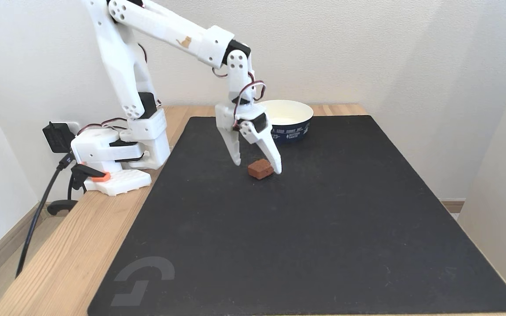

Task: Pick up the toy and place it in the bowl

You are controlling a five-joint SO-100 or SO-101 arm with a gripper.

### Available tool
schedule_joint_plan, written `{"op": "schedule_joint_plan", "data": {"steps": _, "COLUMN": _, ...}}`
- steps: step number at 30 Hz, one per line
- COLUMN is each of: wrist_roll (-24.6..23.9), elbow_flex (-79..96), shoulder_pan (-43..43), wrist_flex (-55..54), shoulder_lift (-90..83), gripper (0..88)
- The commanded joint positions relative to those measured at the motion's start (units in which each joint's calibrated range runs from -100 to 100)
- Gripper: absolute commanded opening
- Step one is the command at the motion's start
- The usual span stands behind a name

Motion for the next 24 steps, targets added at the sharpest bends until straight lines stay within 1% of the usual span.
{"op": "schedule_joint_plan", "data": {"steps": 1, "wrist_roll": -0.2, "elbow_flex": -2.2, "shoulder_pan": -2.7, "wrist_flex": 0.5, "shoulder_lift": 3.1, "gripper": 39.1}}
{"op": "schedule_joint_plan", "data": {"steps": 6, "wrist_roll": -0.5, "elbow_flex": -3.8, "shoulder_pan": -4.6, "wrist_flex": 0.2, "shoulder_lift": 4.0, "gripper": 39.1}}
{"op": "schedule_joint_plan", "data": {"steps": 7, "wrist_roll": -1.4, "elbow_flex": -4.7, "shoulder_pan": -4.8, "wrist_flex": 0.2, "shoulder_lift": 4.0, "gripper": 39.1}}
{"op": "schedule_joint_plan", "data": {"steps": 8, "wrist_roll": -4.1, "elbow_flex": -6.0, "shoulder_pan": -4.8, "wrist_flex": 0.2, "shoulder_lift": 4.0, "gripper": 39.1}}
{"op": "schedule_joint_plan", "data": {"steps": 10, "wrist_roll": -5.9, "elbow_flex": -7.2, "shoulder_pan": -4.8, "wrist_flex": 0.2, "shoulder_lift": 4.0, "gripper": 39.1}}
{"op": "schedule_joint_plan", "data": {"steps": 18, "wrist_roll": -6.4, "elbow_flex": -7.6, "shoulder_pan": -4.8, "wrist_flex": 0.2, "shoulder_lift": 4.1, "gripper": 39.0}}
{"op": "schedule_joint_plan", "data": {"steps": 22, "wrist_roll": -9.3, "elbow_flex": -7.2, "shoulder_pan": -4.7, "wrist_flex": -1.5, "shoulder_lift": 4.1, "gripper": 39.0}}
{"op": "schedule_joint_plan", "data": {"steps": 24, "wrist_roll": -9.3, "elbow_flex": -7.2, "shoulder_pan": -4.7, "wrist_flex": -2.0, "shoulder_lift": 4.1, "gripper": 39.0}}
